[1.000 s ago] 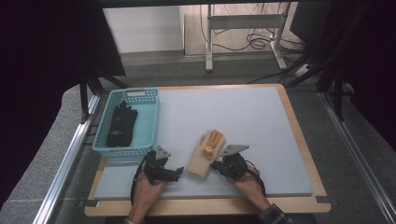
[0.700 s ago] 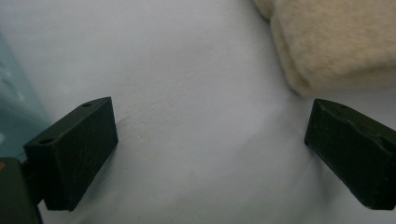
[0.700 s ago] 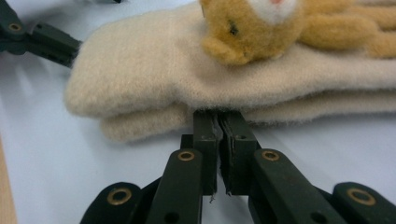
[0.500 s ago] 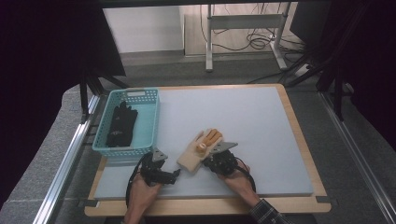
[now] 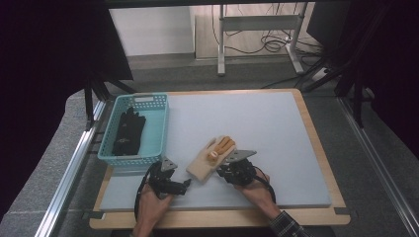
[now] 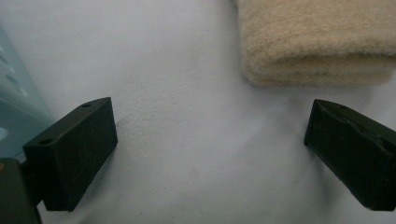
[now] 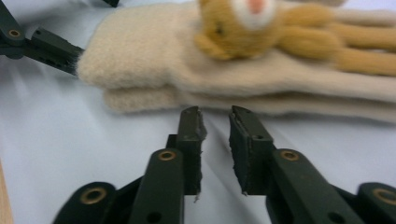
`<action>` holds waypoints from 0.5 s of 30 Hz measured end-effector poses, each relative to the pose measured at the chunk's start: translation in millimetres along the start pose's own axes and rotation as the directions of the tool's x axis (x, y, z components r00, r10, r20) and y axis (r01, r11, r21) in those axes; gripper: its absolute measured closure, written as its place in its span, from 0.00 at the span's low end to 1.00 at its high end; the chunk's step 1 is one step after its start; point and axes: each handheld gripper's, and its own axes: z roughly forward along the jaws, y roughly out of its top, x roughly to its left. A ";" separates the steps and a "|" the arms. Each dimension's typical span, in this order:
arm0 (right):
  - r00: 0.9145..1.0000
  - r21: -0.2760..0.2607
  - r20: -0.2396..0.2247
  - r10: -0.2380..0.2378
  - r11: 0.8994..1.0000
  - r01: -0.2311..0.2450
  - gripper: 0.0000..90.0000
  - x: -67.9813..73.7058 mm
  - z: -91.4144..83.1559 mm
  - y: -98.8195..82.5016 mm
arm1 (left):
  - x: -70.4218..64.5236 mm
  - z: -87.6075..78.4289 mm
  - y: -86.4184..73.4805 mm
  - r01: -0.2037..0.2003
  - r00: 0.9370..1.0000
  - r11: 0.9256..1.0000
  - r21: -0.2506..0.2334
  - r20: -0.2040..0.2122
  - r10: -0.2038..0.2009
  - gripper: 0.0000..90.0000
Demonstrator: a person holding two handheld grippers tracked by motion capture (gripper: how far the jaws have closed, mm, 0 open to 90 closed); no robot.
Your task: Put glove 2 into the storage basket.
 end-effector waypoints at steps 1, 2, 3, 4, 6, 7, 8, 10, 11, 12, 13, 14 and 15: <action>1.000 -0.005 0.008 0.000 1.000 0.000 0.78 -2.0 -3.5 -0.8 | 0.0 0.0 0.0 0.001 1.000 1.000 -0.001 0.000 -0.001 0.03; 1.000 -0.007 0.016 0.003 1.000 -0.003 0.76 -4.1 -7.1 -1.6 | 0.1 0.0 -0.1 0.001 1.000 1.000 0.000 0.001 -0.001 0.03; 1.000 -0.010 0.026 0.003 1.000 -0.003 0.75 -6.5 -10.8 -2.5 | 0.1 0.1 -0.1 0.001 1.000 1.000 -0.001 0.001 -0.001 0.03; 0.999 -0.013 0.037 0.007 1.000 -0.006 0.72 -9.3 -15.8 -3.8 | 0.1 0.1 -0.1 0.001 1.000 1.000 -0.001 0.001 -0.001 0.03; 0.999 -0.014 0.052 0.009 1.000 -0.008 0.69 -13.5 -22.4 -6.2 | 0.2 0.1 -0.1 0.001 1.000 1.000 -0.001 0.001 -0.001 0.03; 0.998 -0.013 0.062 0.012 1.000 -0.011 0.66 -16.0 -26.1 -7.7 | 0.2 0.1 -0.1 0.002 1.000 1.000 -0.001 0.002 -0.002 0.03; 0.997 -0.012 0.072 0.015 1.000 -0.014 0.64 -18.6 -29.8 -9.4 | 0.2 0.1 -0.1 0.002 1.000 1.000 0.000 0.002 -0.002 0.03; 0.996 -0.015 0.089 0.019 1.000 -0.018 0.59 -24.0 -37.2 -13.2 | 0.3 0.1 -0.1 0.002 1.000 1.000 0.000 0.002 -0.002 0.03; 0.995 -0.016 0.099 0.027 1.000 -0.025 0.56 -26.6 -40.9 -15.3 | 0.3 0.1 -0.1 0.002 1.000 1.000 0.000 0.003 -0.002 0.03; 0.994 -0.018 0.107 0.031 0.999 -0.029 0.53 -29.3 -44.3 -17.3 | 0.3 0.1 0.0 0.002 1.000 1.000 0.001 0.003 -0.002 0.03; 0.993 -0.015 0.115 0.039 0.999 -0.038 0.49 -31.8 -47.8 -19.5 | 0.3 0.1 0.0 0.002 1.000 1.000 0.001 0.003 -0.002 0.03; 0.991 -0.016 0.124 0.045 0.999 -0.044 0.46 -34.5 -51.2 -21.8 | 0.3 0.2 0.0 0.002 1.000 1.000 0.002 0.004 -0.002 0.03; 0.989 -0.018 0.141 0.053 0.999 -0.050 0.42 -38.7 -56.2 -25.2 | 0.4 0.3 0.1 0.002 1.000 1.000 0.002 0.004 -0.002 0.03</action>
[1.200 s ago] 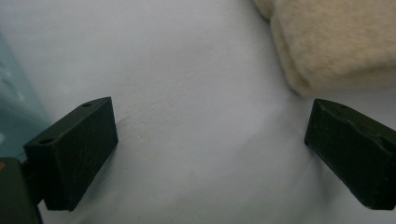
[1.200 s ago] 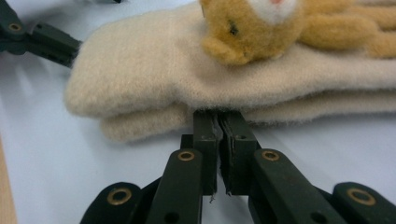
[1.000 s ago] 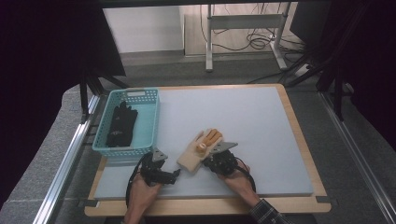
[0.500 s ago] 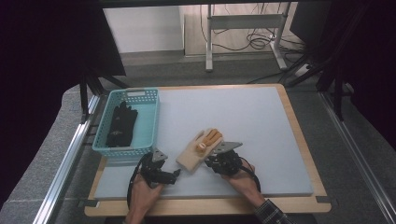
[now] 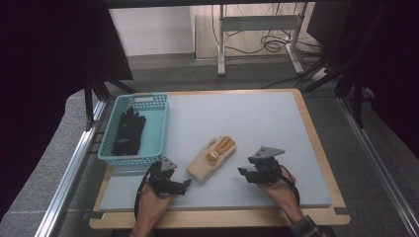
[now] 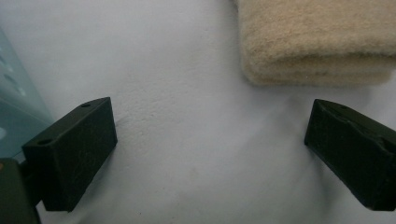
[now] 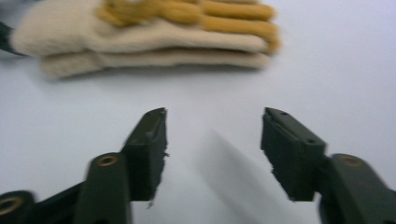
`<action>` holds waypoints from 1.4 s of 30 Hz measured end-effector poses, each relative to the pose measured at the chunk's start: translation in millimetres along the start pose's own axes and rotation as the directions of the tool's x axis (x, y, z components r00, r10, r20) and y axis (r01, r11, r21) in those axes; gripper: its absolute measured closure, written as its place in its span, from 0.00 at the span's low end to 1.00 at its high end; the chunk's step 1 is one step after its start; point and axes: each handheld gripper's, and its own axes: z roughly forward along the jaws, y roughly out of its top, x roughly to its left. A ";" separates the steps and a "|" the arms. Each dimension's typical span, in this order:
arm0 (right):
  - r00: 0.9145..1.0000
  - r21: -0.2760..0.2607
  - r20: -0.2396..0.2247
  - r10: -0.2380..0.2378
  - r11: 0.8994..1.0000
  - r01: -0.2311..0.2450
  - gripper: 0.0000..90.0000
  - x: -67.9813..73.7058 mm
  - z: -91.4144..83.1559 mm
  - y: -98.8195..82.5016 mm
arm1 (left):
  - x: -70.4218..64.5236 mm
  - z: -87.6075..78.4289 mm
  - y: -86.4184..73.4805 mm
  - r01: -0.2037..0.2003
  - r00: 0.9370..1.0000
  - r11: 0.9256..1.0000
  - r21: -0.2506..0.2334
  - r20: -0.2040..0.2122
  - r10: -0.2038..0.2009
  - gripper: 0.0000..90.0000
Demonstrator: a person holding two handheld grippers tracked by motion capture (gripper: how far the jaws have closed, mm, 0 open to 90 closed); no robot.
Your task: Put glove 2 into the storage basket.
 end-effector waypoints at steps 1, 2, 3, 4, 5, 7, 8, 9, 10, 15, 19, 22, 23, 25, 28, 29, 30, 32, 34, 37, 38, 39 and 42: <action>1.000 -0.001 0.008 0.010 1.000 -0.010 0.39 -3.4 -2.8 -2.1 | 0.0 0.0 0.0 0.000 1.000 1.000 0.001 0.000 0.000 0.03; 1.000 -0.001 0.014 0.018 1.000 -0.018 0.37 -7.1 -5.2 -4.3 | 0.0 0.1 0.1 0.000 1.000 1.000 0.001 0.000 0.000 0.03; 0.999 0.000 0.021 0.026 1.000 -0.026 0.35 -9.6 -7.1 -6.0 | 0.0 0.1 0.1 0.000 1.000 1.000 0.001 0.000 0.000 0.03; 0.999 -0.002 0.027 0.031 1.000 -0.031 0.33 -12.3 -8.7 -7.8 | 0.0 0.1 0.1 0.000 1.000 1.000 0.002 0.000 0.000 0.03; 0.998 -0.004 0.040 0.038 0.999 -0.038 0.31 -16.3 -11.7 -11.0 | 0.0 0.1 0.1 0.000 1.000 1.000 0.002 0.000 0.000 0.02; 0.998 -0.004 0.050 0.045 0.999 -0.044 0.28 -22.1 -14.5 -15.7 | 0.0 0.2 0.2 0.001 1.000 1.000 0.002 0.000 -0.001 0.02; 0.997 -0.003 0.058 0.048 0.999 -0.048 0.27 -25.1 -16.0 -18.4 | 0.0 0.2 0.2 0.001 1.000 1.000 0.002 0.000 -0.001 0.03; 0.996 -0.002 0.064 0.053 0.999 -0.053 0.25 -27.8 -17.2 -21.2 | 0.0 0.2 0.2 0.001 1.000 1.000 0.002 0.000 -0.001 0.02; 0.996 0.000 0.071 0.057 0.998 -0.057 0.24 -30.4 -18.2 -23.9 | 0.0 0.2 0.2 0.001 1.000 1.000 0.002 0.000 -0.001 0.02; 0.992 0.017 0.101 0.073 0.997 -0.076 0.18 -39.1 -20.6 -35.2 | -0.2 0.5 0.2 0.008 1.000 1.000 -0.003 0.002 -0.008 0.03; 0.988 0.054 0.138 0.065 0.996 -0.073 0.15 -43.1 -17.1 -43.3 | -0.1 0.5 0.4 0.009 1.000 1.000 -0.001 0.004 -0.009 0.02; 0.987 0.040 0.137 0.084 0.995 -0.090 0.14 -44.7 -16.8 -45.2 | -0.1 0.4 0.5 0.006 1.000 1.000 0.000 0.004 -0.006 0.02; 0.987 0.041 0.139 0.084 0.995 -0.090 0.14 -43.9 -16.4 -45.0 | -0.1 0.3 0.5 0.004 1.000 1.000 0.001 0.005 -0.004 0.02; 0.987 0.040 0.138 0.084 0.995 -0.091 0.14 -44.2 -16.4 -45.4 | 0.0 -0.2 0.6 -0.002 1.000 1.000 0.003 0.006 0.002 0.02; 0.987 0.039 0.139 0.084 0.995 -0.090 0.14 -44.2 -16.4 -45.6 | -0.6 -2.5 2.2 -0.002 1.000 1.000 0.019 0.005 0.002 0.03; 0.987 0.039 0.139 0.083 0.995 -0.090 0.14 -44.2 -16.4 -45.7 | -1.4 -4.2 3.1 -0.002 1.000 1.000 0.026 0.008 0.002 0.04; 0.987 0.038 0.139 0.082 0.995 -0.088 0.14 -44.3 -16.3 -45.8 | -1.9 -5.7 3.8 -0.004 1.000 1.000 0.024 0.014 0.003 0.04; 0.987 0.038 0.139 0.083 0.995 -0.089 0.14 -44.2 -16.3 -45.8 | -3.0 -8.4 5.3 -0.001 1.000 1.000 0.014 0.024 0.000 0.04; 0.987 0.038 0.139 0.081 0.995 -0.087 0.14 -44.2 -16.3 -45.9 | -4.7 -10.7 8.1 -0.004 0.999 1.000 0.009 0.037 0.004 0.03; 0.987 0.037 0.139 0.081 0.995 -0.087 0.14 -44.4 -16.4 -46.0 | -8.0 -13.5 14.5 -0.014 0.998 1.000 0.001 0.063 0.014 0.03; 0.987 0.037 0.139 0.081 0.995 -0.087 0.14 -44.3 -16.4 -46.0 | -9.1 -14.1 17.4 -0.015 0.997 1.000 -0.002 0.073 0.015 0.03; 0.987 0.037 0.139 0.081 0.995 -0.087 0.14 -44.4 -16.4 -46.0 | -10.2 -14.8 21.8 -0.014 0.996 1.000 -0.008 0.085 0.015 0.03; 0.987 0.037 0.140 0.081 0.996 -0.087 0.14 -44.3 -16.4 -46.0 | -14.0 -15.7 34.7 -0.021 0.994 1.000 -0.021 0.105 0.023 0.04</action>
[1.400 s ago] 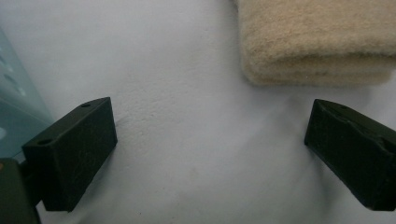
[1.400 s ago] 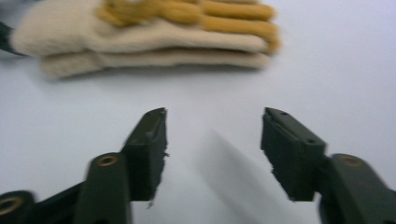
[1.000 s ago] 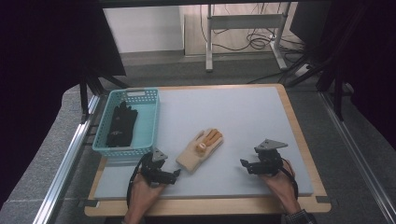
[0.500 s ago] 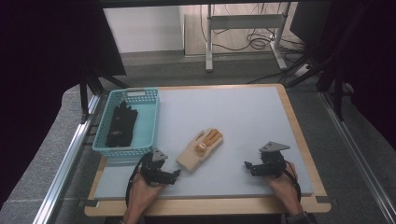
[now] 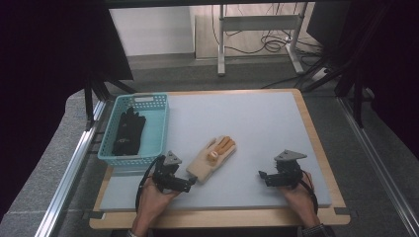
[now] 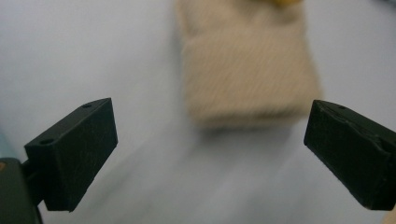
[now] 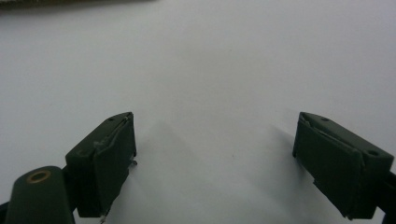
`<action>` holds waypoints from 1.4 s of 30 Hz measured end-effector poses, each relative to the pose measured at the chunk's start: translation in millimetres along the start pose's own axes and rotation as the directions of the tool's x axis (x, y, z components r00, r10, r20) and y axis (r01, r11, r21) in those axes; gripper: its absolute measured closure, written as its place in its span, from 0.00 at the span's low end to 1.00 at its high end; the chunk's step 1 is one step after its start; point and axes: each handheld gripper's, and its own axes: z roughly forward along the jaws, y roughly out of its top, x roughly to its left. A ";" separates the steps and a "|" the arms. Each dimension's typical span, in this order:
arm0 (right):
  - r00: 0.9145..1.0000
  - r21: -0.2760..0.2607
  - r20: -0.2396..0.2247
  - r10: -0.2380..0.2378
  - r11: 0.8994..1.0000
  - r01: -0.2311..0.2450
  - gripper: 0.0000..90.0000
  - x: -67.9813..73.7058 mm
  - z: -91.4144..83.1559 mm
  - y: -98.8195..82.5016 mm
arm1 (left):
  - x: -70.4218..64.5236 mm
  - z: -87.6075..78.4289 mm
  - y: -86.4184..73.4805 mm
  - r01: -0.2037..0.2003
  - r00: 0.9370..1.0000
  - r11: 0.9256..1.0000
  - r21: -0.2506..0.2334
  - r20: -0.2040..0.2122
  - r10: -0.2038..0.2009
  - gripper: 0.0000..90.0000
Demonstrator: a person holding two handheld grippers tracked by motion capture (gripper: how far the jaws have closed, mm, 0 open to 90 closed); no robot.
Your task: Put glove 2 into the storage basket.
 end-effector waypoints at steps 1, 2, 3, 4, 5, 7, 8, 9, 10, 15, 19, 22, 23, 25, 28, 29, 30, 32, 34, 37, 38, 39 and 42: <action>1.000 0.000 0.000 0.000 1.000 0.000 0.14 0.0 0.0 0.0 | -1.7 0.5 5.7 -0.009 1.000 1.000 0.002 0.009 0.009 0.04; 1.000 0.000 0.000 0.000 1.000 0.000 0.14 0.1 0.0 0.0 | -3.9 1.8 11.6 -0.015 1.000 1.000 0.006 0.017 0.015 0.04; 1.000 0.000 0.000 -0.001 1.000 0.001 0.14 0.0 0.0 -0.1 | -6.0 3.8 17.5 -0.025 0.999 1.000 0.012 0.020 0.025 0.03; 1.000 0.000 0.000 -0.002 1.000 0.002 0.14 0.0 0.0 -0.1 | -8.1 6.5 23.3 -0.033 0.999 0.999 0.019 0.022 0.033 0.03; 1.000 -0.001 0.000 -0.001 1.000 0.001 0.14 0.1 0.0 -0.1 | -9.8 9.8 28.7 -0.041 0.999 0.999 0.026 0.022 0.041 0.03; 1.000 -0.001 0.000 -0.002 1.000 0.002 0.14 0.0 0.0 -0.1 | -11.9 17.1 38.5 -0.051 0.998 0.998 0.039 0.021 0.051 0.03; 1.000 -0.001 0.001 -0.002 1.000 0.002 0.14 0.0 0.0 -0.1 | -12.7 20.9 42.9 -0.057 0.998 0.997 0.046 0.024 0.055 0.03; 1.000 -0.001 0.000 -0.002 1.000 0.002 0.14 0.1 0.0 -0.1 | -13.5 25.0 46.9 -0.061 0.998 0.997 0.053 0.023 0.059 0.03; 1.000 -0.001 0.001 -0.002 1.000 0.002 0.14 0.0 0.0 -0.1 | -14.5 29.0 50.3 -0.062 0.998 0.996 0.061 0.018 0.061 0.03; 1.000 -0.001 0.001 0.000 1.000 0.000 0.14 0.1 0.0 -0.1 | -17.1 52.0 61.4 -0.080 0.997 0.990 0.113 0.001 0.081 0.01; 1.000 -0.001 0.001 0.000 1.000 0.000 0.14 0.1 0.0 -0.1 | -18.7 68.6 65.2 -0.088 0.996 0.985 0.150 -0.007 0.090 0.00; 1.000 -0.001 0.000 -0.001 1.000 0.001 0.14 0.1 -0.1 -0.2 | -18.3 79.3 66.7 -0.090 0.995 0.979 0.184 -0.035 0.098 0.02; 1.000 -0.001 0.000 -0.001 1.000 0.001 0.14 0.1 -0.1 -0.2 | -17.5 82.3 67.0 -0.087 0.994 0.977 0.195 -0.041 0.097 0.03; 1.000 -0.001 0.001 -0.002 1.000 0.002 0.14 0.1 0.0 -0.2 | -16.9 86.8 66.6 -0.073 0.996 0.976 0.205 -0.030 0.080 0.06; 1.000 -0.001 0.000 -0.002 1.000 0.002 0.14 0.1 0.0 -0.2 | -17.8 87.2 66.3 -0.074 0.997 0.975 0.208 -0.017 0.079 0.13; 1.000 -0.001 0.000 -0.001 1.000 0.001 0.14 0.1 0.0 -0.2 | -18.2 85.9 66.4 -0.074 0.997 0.976 0.205 -0.015 0.079 0.17; 1.000 -0.001 0.001 -0.002 1.000 0.002 0.14 0.2 0.0 -0.2 | -18.5 84.7 66.7 -0.077 0.997 0.976 0.204 -0.012 0.081 0.23; 1.000 -0.001 0.001 -0.003 1.000 0.003 0.14 0.1 0.0 -0.2 | -19.5 82.8 67.3 -0.083 0.996 0.975 0.207 -0.008 0.086 0.33; 1.000 -0.001 0.001 -0.001 1.000 0.001 0.14 0.2 0.0 -0.2 | -20.4 81.2 68.0 -0.089 0.996 0.974 0.208 -0.001 0.091 0.45; 1.000 -0.001 0.001 -0.001 1.000 0.001 0.14 0.2 0.0 -0.2 | -20.3 79.6 69.1 -0.095 0.995 0.973 0.211 0.010 0.095 0.58; 1.000 -0.001 0.001 -0.001 1.000 0.001 0.14 0.3 0.0 -0.2 | -20.2 79.5 69.2 -0.097 0.995 0.973 0.211 0.012 0.096 0.61; 1.000 -0.001 0.001 -0.001 1.000 0.001 0.14 0.2 0.0 -0.2 | -20.1 79.3 69.2 -0.100 0.995 0.972 0.211 0.016 0.099 0.62; 1.000 -0.001 0.001 -0.001 1.000 0.001 0.14 0.3 0.0 -0.2 | -17.1 78.3 69.1 -0.104 0.994 0.974 0.203 0.038 0.099 0.65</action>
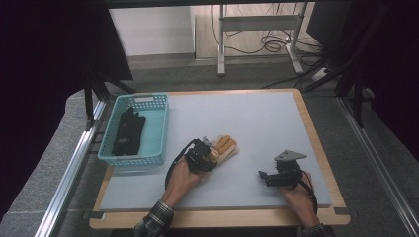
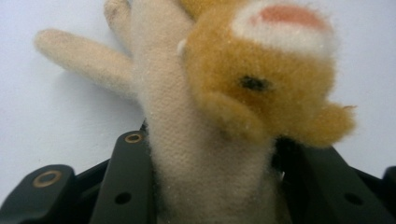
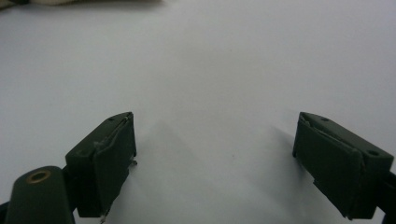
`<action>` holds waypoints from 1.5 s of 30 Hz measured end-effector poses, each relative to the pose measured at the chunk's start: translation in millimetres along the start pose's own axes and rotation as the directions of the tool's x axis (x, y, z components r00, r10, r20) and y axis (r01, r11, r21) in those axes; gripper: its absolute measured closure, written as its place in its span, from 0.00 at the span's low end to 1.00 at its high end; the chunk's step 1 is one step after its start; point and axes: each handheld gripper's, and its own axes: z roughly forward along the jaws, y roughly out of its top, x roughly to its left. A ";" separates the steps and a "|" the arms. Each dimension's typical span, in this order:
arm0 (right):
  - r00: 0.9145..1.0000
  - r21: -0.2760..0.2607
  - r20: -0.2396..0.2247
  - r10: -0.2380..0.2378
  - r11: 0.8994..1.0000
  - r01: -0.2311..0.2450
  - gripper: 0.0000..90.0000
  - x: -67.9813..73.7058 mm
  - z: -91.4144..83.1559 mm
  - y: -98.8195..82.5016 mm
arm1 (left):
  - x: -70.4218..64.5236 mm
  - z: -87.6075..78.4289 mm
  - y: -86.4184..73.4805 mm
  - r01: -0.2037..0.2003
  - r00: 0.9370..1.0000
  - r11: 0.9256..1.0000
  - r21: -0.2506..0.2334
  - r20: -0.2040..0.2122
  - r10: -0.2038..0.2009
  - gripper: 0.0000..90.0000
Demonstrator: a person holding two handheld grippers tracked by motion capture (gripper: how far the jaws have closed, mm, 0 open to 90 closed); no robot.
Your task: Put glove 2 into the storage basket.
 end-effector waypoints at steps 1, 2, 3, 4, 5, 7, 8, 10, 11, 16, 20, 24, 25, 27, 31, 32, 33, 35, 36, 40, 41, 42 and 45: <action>1.000 0.000 0.000 0.000 1.000 0.000 0.14 0.0 0.0 0.0 | 1.8 -0.6 -0.2 0.006 1.000 1.000 -0.004 0.011 -0.006 0.66; 1.000 0.000 0.000 0.000 1.000 0.000 0.14 0.0 0.0 0.0 | 3.2 -1.2 -0.5 0.014 1.000 1.000 -0.013 0.024 -0.014 0.67; 1.000 0.000 0.000 0.000 1.000 0.000 0.14 0.0 0.0 0.0 | 5.1 -2.9 -0.5 0.021 0.999 1.000 -0.022 0.030 -0.021 0.68; 1.000 0.001 0.000 0.000 1.000 0.000 0.14 -0.1 0.0 0.0 | 6.2 -4.2 -0.4 0.022 0.999 0.999 -0.028 0.030 -0.021 0.69; 1.000 0.001 0.000 0.000 1.000 0.000 0.14 -0.1 0.0 0.0 | 7.2 -6.0 0.0 0.023 0.999 0.999 -0.037 0.027 -0.022 0.70; 1.000 0.001 0.000 0.000 1.000 0.000 0.14 -0.1 -0.1 0.0 | 9.0 -10.2 1.3 0.026 0.999 0.998 -0.049 0.029 -0.025 0.74; 1.000 0.001 0.000 -0.001 1.000 0.001 0.14 -0.1 -0.1 0.0 | 9.7 -12.6 1.9 0.025 0.999 0.998 -0.059 0.027 -0.023 0.76; 1.000 0.000 0.000 0.000 1.000 0.000 0.14 -0.1 0.0 0.0 | 11.0 -17.4 3.7 0.021 1.000 0.997 -0.077 0.021 -0.020 0.80; 1.000 0.000 0.000 0.000 1.000 0.000 0.14 -0.1 0.0 0.0 | 11.5 -18.7 4.5 0.022 1.000 0.997 -0.077 0.021 -0.020 0.81; 1.000 0.000 0.000 0.000 1.000 0.000 0.14 -0.1 -0.1 -0.1 | 15.1 -26.9 9.7 0.023 1.000 0.995 -0.092 0.004 -0.023 0.82; 1.000 0.000 0.000 0.000 1.000 0.000 0.14 -0.1 -0.1 -0.1 | 19.2 -35.2 14.2 0.023 1.000 0.995 -0.094 -0.012 -0.024 0.82; 1.000 0.001 0.000 0.001 1.000 -0.001 0.14 0.0 -0.2 -0.1 | 24.6 -46.4 19.4 0.032 0.999 0.994 -0.103 -0.033 -0.035 0.82; 1.000 0.000 0.000 0.000 1.000 0.000 0.14 -0.1 -0.1 -0.1 | 26.0 -48.8 20.6 0.037 0.999 0.993 -0.108 -0.036 -0.041 0.82; 1.000 0.000 0.000 0.000 1.000 0.000 0.14 -0.2 -0.1 -0.1 | 28.9 -53.0 22.3 0.040 0.998 0.993 -0.113 -0.045 -0.046 0.82; 1.000 0.000 0.000 0.000 1.000 0.000 0.14 -0.1 -0.1 -0.1 | 37.9 -66.4 26.0 0.059 0.996 0.989 -0.135 -0.059 -0.067 0.82; 1.000 0.000 0.000 0.000 1.000 0.000 0.14 -0.1 -0.1 -0.1 | 39.6 -69.0 26.5 0.061 0.996 0.988 -0.139 -0.062 -0.070 0.82; 1.000 0.000 0.000 0.000 1.000 0.000 0.14 -0.1 -0.1 -0.1 | 41.8 -72.5 27.2 0.062 0.995 0.988 -0.140 -0.069 -0.072 0.81; 1.000 0.000 0.000 0.000 1.000 0.000 0.14 -0.2 -0.1 -0.1 | 47.1 -80.9 28.3 0.065 0.993 0.987 -0.146 -0.087 -0.078 0.81; 1.000 0.000 0.000 0.000 1.000 0.000 0.14 -0.2 -0.1 -0.1 | 49.5 -84.7 28.6 0.068 0.992 0.986 -0.150 -0.094 -0.083 0.81; 1.000 0.000 -0.001 0.000 1.000 0.000 0.14 -0.1 -0.2 -0.1 | 59.7 -99.6 28.8 0.083 0.987 0.983 -0.163 -0.125 -0.104 0.81; 1.000 0.000 -0.001 -0.001 1.000 0.001 0.14 -0.2 -0.2 -0.1 | 62.9 -103.6 28.4 0.086 0.985 0.982 -0.166 -0.134 -0.109 0.81; 1.000 0.000 -0.001 0.000 1.000 0.000 0.14 -0.2 -0.2 -0.1 | 66.3 -107.4 28.0 0.087 0.983 0.982 -0.168 -0.143 -0.112 0.81; 1.000 0.000 -0.001 -0.001 1.000 0.001 0.14 -0.1 -0.2 -0.1 | 75.9 -117.7 25.4 0.104 0.976 0.980 -0.169 -0.172 -0.133 0.80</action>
